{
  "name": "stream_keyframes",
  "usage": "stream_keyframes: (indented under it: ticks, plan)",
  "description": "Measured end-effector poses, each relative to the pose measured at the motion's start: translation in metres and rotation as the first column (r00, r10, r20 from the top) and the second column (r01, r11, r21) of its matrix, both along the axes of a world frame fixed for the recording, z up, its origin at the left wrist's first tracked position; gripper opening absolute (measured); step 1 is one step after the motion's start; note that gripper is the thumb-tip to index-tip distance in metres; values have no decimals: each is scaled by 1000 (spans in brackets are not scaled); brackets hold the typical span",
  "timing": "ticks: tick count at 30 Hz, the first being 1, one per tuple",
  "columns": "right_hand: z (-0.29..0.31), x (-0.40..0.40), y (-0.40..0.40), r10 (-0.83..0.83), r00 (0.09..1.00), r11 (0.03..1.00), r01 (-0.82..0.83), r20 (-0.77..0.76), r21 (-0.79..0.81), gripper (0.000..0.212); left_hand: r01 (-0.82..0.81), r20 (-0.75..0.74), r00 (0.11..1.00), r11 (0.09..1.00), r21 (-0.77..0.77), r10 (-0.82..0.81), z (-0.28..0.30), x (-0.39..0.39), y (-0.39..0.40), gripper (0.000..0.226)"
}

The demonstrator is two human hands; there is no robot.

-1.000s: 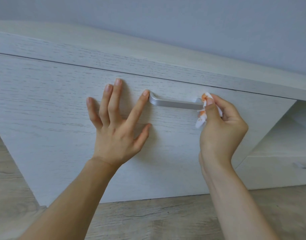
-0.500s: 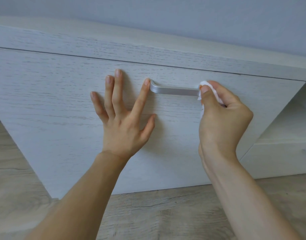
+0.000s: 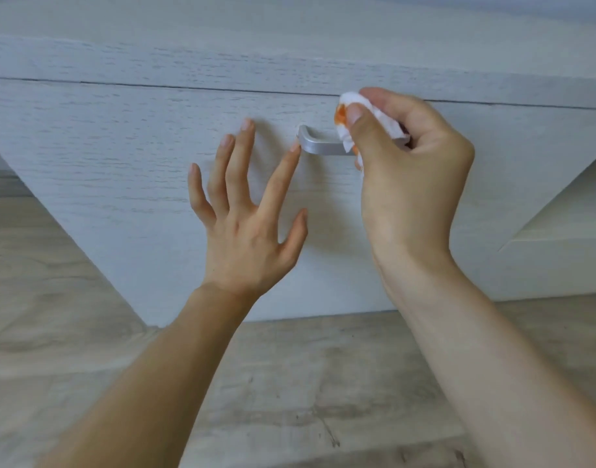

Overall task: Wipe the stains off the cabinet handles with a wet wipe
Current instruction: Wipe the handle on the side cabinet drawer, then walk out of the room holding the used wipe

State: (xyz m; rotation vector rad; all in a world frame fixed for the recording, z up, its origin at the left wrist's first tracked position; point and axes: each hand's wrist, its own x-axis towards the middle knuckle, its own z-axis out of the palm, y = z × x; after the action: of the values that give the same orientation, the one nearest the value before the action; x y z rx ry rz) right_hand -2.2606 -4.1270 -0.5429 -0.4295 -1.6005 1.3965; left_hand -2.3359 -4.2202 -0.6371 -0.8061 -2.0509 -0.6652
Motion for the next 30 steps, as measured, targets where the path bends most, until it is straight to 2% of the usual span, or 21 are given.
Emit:
stream_keyframes:
  ticks: [7, 10, 14, 20, 22, 26, 28, 30]
  plan:
    - [75, 17, 14, 51, 973, 996, -33, 226, -84, 10, 131, 180, 979, 976, -173, -99, 94, 27, -17, 53]
    - [134, 24, 30, 59, 948, 996, -37, 313, -77, 11, 172, 311, 947, 945, -278, -81, 155, 41, -20, 54]
    - [237, 34, 63, 20, 893, 999, -37, 450, 28, 20, 235, 411, 911, 856, -460, -30, 264, 42, -7, 53]
    - [406, 51, 130, -23, 835, 991, -53, 550, 122, 24, 297, 405, 912, 775, -559, -57, 449, 27, 48, 49]
    - [455, 61, 151, -57, 811, 989, -35, 582, 145, 26, 337, 444, 894, 736, -587, -56, 503, 31, 69, 53]
    - [541, 88, 192, -141, 762, 972, -13, 632, 233, 23, 393, 453, 890, 602, -695, -58, 587, 40, 118, 60]
    - [578, 108, 218, -180, 736, 958, -20, 652, 287, 11, 391, 420, 903, 578, -716, -91, 628, 51, 152, 60]
    - [610, 128, 245, -243, 691, 928, -39, 681, 371, 9, 383, 384, 914, 586, -714, -130, 666, 66, 188, 60]
